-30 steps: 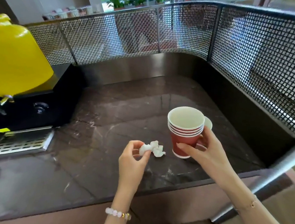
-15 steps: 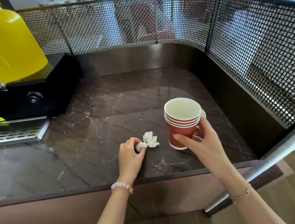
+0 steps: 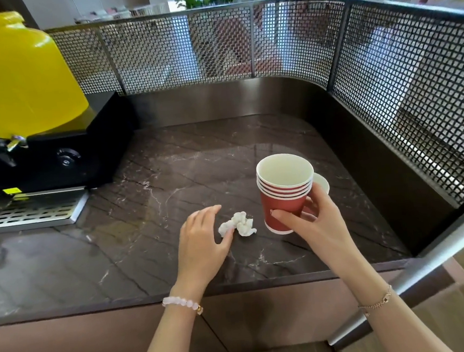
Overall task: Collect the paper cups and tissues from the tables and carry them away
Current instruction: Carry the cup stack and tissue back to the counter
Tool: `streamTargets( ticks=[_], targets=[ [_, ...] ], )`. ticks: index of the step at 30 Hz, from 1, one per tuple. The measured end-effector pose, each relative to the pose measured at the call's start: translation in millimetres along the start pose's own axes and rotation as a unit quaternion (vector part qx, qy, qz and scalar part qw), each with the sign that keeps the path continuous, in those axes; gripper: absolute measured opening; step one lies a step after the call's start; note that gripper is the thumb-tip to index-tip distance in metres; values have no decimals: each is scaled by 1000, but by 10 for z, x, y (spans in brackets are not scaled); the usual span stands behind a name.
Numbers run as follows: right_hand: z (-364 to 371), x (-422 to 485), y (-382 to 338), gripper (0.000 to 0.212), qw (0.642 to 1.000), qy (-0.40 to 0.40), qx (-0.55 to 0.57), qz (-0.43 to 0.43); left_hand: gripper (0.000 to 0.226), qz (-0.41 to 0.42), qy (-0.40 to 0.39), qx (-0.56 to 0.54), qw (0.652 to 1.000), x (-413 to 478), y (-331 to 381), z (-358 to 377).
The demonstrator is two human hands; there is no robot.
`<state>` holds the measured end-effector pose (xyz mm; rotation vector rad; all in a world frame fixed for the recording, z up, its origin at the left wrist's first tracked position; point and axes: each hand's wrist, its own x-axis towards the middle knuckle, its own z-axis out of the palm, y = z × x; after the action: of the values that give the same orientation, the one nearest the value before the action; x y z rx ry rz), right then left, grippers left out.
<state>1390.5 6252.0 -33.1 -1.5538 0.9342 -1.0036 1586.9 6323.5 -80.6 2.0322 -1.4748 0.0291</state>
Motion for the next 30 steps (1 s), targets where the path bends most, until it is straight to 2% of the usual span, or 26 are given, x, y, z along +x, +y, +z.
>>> streamTargets(
  ticks=[6, 10, 18, 25, 30],
  targets=[
    [-19, 72, -71, 54, 1000, 2, -1, -15, 51, 77, 50, 99, 991, 110, 198, -244],
    [-70, 139, -134, 61, 1000, 16, 5, -24, 53, 95, 62, 133, 985, 172, 292, -289],
    [-197, 317, -216, 67, 998, 28, 28, -48, 53, 101, 65, 131, 984, 268, 435, -274],
    [-488, 519, -239, 53, 992, 89, 49, -68, 50, 106, 57, 90, 989, 363, 538, -216],
    [-622, 558, -19, 54, 993, 95, 45, -47, 50, 104, 37, 60, 992, 367, 598, -132]
  ],
)
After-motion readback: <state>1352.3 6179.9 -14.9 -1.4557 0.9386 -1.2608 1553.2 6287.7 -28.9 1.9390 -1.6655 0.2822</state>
